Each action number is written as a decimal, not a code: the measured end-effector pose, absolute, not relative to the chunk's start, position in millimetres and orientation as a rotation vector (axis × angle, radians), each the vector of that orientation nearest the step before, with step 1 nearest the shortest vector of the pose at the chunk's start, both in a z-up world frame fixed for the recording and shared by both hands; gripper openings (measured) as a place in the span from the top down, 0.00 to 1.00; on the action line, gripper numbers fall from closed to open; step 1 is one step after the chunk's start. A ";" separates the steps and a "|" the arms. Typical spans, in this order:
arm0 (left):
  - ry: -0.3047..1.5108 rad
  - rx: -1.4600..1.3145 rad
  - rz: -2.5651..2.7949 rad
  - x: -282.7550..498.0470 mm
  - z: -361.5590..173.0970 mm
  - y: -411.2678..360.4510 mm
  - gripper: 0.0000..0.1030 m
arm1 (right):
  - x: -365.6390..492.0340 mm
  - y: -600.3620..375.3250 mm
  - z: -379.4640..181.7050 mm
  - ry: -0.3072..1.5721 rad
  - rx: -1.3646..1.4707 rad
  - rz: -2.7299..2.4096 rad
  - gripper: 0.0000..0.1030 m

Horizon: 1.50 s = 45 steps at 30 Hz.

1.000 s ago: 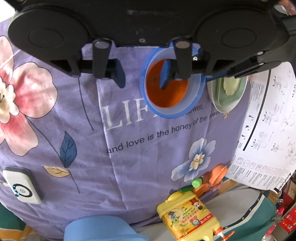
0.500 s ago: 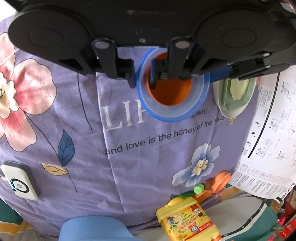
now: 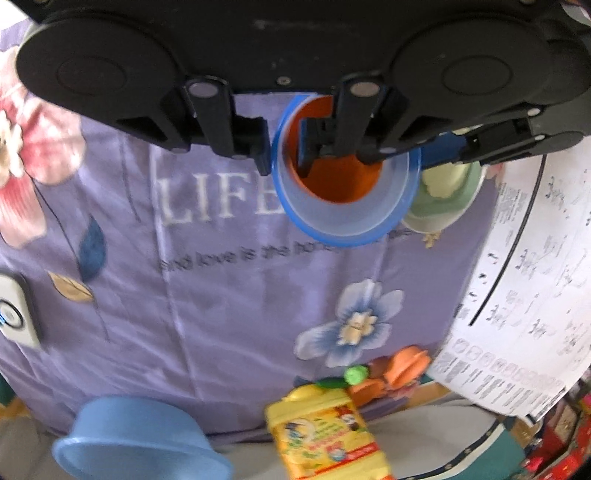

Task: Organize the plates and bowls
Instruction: 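Carry the nested bowls onto the yellow plate with both grippers and open them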

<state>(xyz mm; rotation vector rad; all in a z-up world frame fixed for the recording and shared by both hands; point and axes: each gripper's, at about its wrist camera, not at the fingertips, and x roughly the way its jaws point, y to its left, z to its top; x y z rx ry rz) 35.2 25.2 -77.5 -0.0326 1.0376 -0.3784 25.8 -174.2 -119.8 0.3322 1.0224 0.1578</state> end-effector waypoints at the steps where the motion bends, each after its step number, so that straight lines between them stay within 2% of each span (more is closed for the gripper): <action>1: 1.032 -0.039 -0.368 35.6 -74.7 31.9 0.71 | 27.6 -168.7 -116.8 1.022 0.324 0.169 0.85; 19: 1.021 -0.131 -0.202 35.9 -69.7 155.4 0.71 | 70.2 -30.9 -97.6 1.079 0.158 0.356 0.85; 40: 1.081 -0.153 -0.184 47.5 -100.0 182.7 0.71 | 89.4 4.4 -130.2 1.183 0.126 0.388 0.85; 45: 1.081 -0.142 -0.174 49.8 -104.2 182.0 0.67 | 91.6 5.0 -134.4 1.183 0.125 0.388 0.85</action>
